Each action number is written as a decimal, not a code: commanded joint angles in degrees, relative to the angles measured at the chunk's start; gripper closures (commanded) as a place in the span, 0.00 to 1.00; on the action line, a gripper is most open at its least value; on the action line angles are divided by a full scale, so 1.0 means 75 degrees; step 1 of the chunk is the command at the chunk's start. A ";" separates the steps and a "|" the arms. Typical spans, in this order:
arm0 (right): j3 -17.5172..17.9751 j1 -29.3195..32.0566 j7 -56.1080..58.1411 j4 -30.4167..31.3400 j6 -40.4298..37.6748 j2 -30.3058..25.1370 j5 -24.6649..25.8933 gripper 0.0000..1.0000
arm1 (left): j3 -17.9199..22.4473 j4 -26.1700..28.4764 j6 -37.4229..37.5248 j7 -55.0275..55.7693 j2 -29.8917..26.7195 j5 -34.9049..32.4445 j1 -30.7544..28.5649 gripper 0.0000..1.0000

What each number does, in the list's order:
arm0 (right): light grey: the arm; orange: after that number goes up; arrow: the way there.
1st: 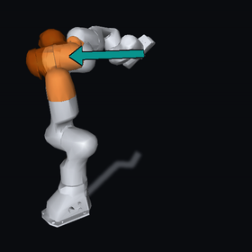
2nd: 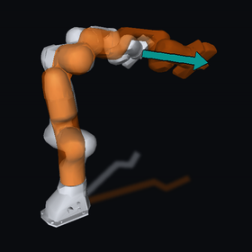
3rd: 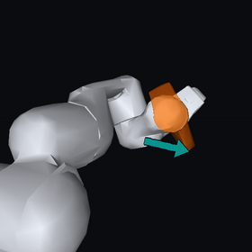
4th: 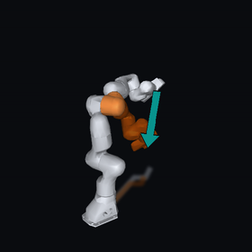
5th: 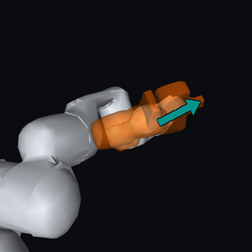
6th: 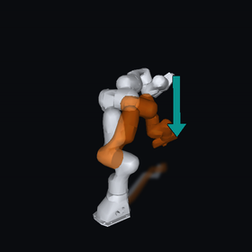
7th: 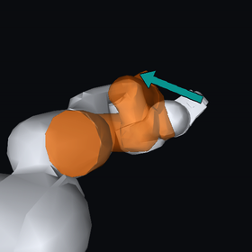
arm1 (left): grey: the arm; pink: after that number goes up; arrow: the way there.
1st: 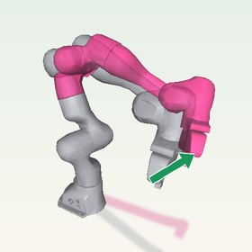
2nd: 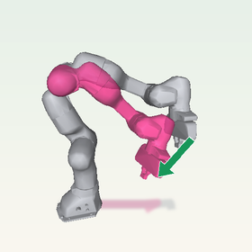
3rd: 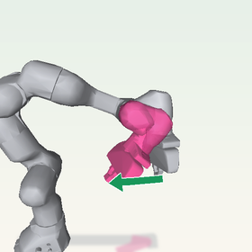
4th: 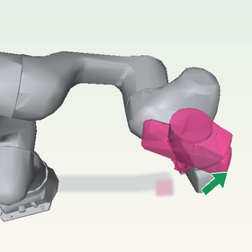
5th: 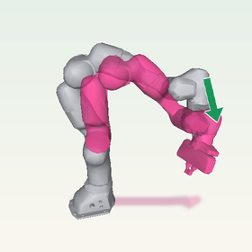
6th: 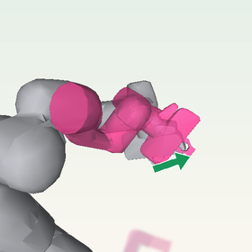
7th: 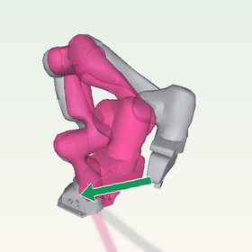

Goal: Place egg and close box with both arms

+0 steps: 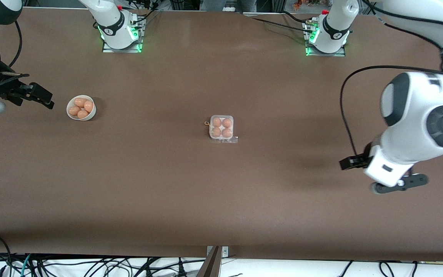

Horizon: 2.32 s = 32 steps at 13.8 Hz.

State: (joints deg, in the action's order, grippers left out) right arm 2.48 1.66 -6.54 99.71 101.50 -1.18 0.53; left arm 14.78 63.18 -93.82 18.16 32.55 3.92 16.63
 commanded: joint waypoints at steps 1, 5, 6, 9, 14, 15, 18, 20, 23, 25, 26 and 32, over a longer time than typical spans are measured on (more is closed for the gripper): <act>0.0104 0.0118 0.0063 0.0077 -0.0009 -0.0112 0.0035 0.00 | -0.0189 0.0480 0.0192 -0.0823 -0.0892 -0.0276 -0.0504 0.00; 0.0104 0.0118 0.0063 0.0077 -0.0009 -0.0112 0.0035 0.00 | -0.0446 0.1407 0.0298 -0.2312 -0.2134 -0.0288 -0.1441 0.00; 0.0104 0.0118 0.0063 0.0077 -0.0009 -0.0112 0.0035 0.00 | -0.0516 0.1641 0.0298 -0.2536 -0.2381 -0.0288 -0.1641 0.00; 0.0104 0.0118 0.0063 0.0065 -0.0009 -0.0112 0.0035 0.00 | -0.0528 0.2659 0.0193 -0.2843 -0.3178 -0.0288 -0.1748 0.00; 0.0104 0.0118 0.0063 0.0053 -0.0009 -0.0112 0.0035 0.00 | -0.0786 0.3857 -0.0112 -0.2819 -0.4187 -0.0299 -0.1748 0.00; 0.0104 0.0118 0.0063 0.0053 -0.0009 -0.0112 0.0035 0.00 | -0.0798 0.3916 -0.0101 -0.2831 -0.4292 -0.0555 -0.1748 0.00; 0.0104 0.0118 0.0063 0.0053 -0.0009 -0.0100 0.0035 0.00 | -0.0997 0.4302 -0.0124 -0.2878 -0.4492 -0.1354 -0.1677 0.00; 0.0104 0.0118 0.0063 0.0053 -0.0009 -0.0100 0.0035 0.00 | -0.0997 0.4362 -0.0112 -0.2878 -0.4575 -0.1342 -0.1724 0.00; 0.0104 0.0118 0.0075 0.0053 -0.0009 -0.0100 0.0035 0.00 | -0.1009 0.4385 -0.0089 -0.2878 -0.4598 -0.1214 -0.1748 0.00; 0.0104 0.0118 0.0075 0.0053 -0.0021 -0.0100 0.0035 0.00 | -0.1009 0.4385 -0.0054 -0.2867 -0.4598 -0.1202 -0.1748 0.00; 0.0104 0.0118 0.0063 0.0053 -0.0021 -0.0100 0.0035 0.00 | -0.1021 0.4385 -0.0030 -0.2808 -0.4586 -0.1167 -0.1725 0.00; 0.0104 0.0118 0.0075 0.0053 -0.0021 -0.0100 0.0035 0.00 | -0.1161 0.4655 0.0075 -0.2679 -0.4598 -0.1026 -0.1689 0.00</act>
State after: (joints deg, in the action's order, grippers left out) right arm 2.48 1.67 -6.54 99.72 101.50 -1.19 0.53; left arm 6.17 96.03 -93.36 -2.35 -0.34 -4.29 3.85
